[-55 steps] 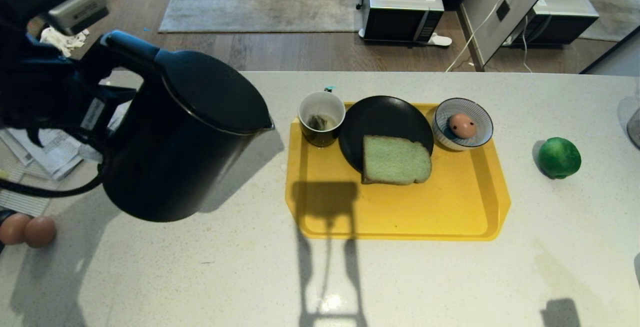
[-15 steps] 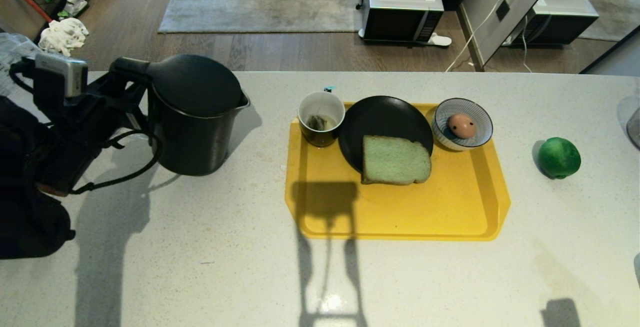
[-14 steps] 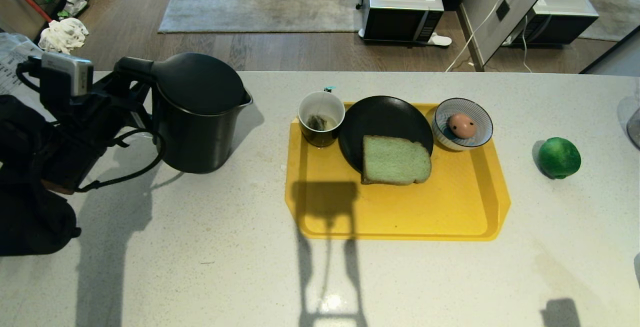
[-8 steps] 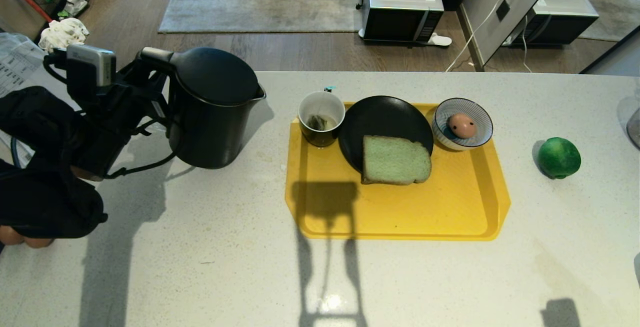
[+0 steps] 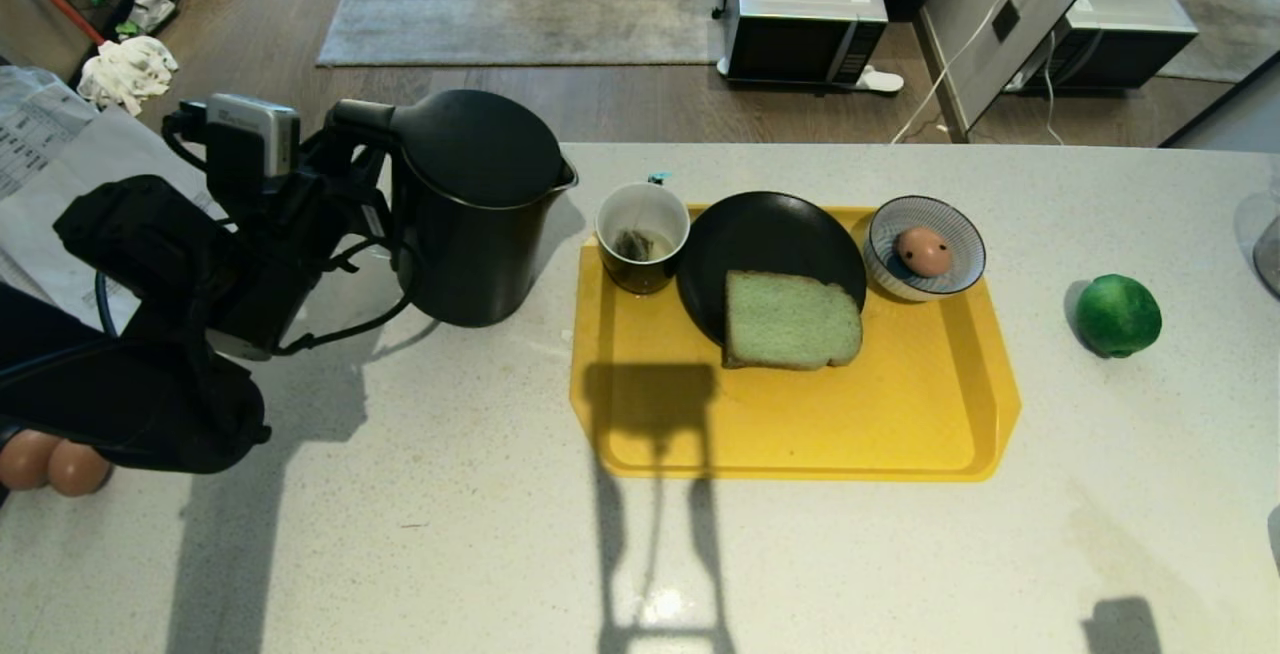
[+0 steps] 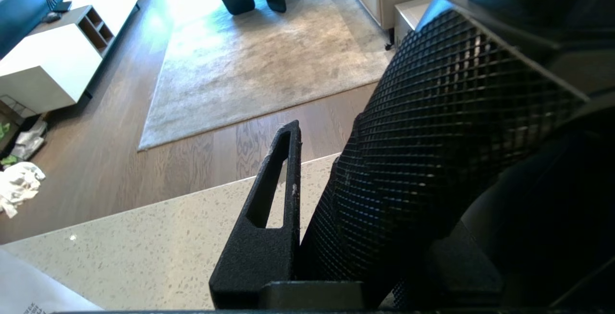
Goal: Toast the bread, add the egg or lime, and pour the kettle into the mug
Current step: Put the kettle back
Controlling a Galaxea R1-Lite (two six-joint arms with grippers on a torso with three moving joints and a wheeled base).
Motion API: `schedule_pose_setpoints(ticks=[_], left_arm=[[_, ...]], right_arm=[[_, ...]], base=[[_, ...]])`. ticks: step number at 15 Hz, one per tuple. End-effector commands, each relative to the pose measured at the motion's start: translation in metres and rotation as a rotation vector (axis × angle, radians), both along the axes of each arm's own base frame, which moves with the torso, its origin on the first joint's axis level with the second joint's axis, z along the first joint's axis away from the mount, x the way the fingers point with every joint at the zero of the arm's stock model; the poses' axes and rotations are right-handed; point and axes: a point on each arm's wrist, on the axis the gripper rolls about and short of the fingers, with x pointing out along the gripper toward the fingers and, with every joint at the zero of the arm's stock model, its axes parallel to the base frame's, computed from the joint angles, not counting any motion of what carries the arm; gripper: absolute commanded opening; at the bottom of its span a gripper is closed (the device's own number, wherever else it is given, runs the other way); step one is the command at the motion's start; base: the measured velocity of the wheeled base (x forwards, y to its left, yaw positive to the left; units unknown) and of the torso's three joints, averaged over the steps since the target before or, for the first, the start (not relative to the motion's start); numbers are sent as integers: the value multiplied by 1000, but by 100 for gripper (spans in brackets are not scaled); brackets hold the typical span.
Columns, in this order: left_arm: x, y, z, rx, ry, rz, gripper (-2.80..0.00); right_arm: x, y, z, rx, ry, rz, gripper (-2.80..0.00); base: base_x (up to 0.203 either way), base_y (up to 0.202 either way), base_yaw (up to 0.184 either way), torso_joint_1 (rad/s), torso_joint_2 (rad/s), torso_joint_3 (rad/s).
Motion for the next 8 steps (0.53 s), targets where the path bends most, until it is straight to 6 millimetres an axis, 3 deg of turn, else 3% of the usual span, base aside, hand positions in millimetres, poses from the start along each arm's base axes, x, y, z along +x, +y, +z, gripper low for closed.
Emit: schedule_pose_setpoints(ticks=[1, 5, 8], left_arm=[[-1, -1, -4, 6, 9, 8, -280], [-21, 5, -23, 33, 104, 32, -280], [-41, 21, -41, 59, 192, 82, -280]], right_arm=[[0, 0, 0, 0, 1, 0, -280], [0, 0, 0, 0, 2, 0, -280], [0, 0, 0, 0, 2, 0, -280]], base=[[0, 0, 0, 0, 0, 0], [0, 0, 0, 0, 0, 0], [0, 0, 0, 0, 0, 0]])
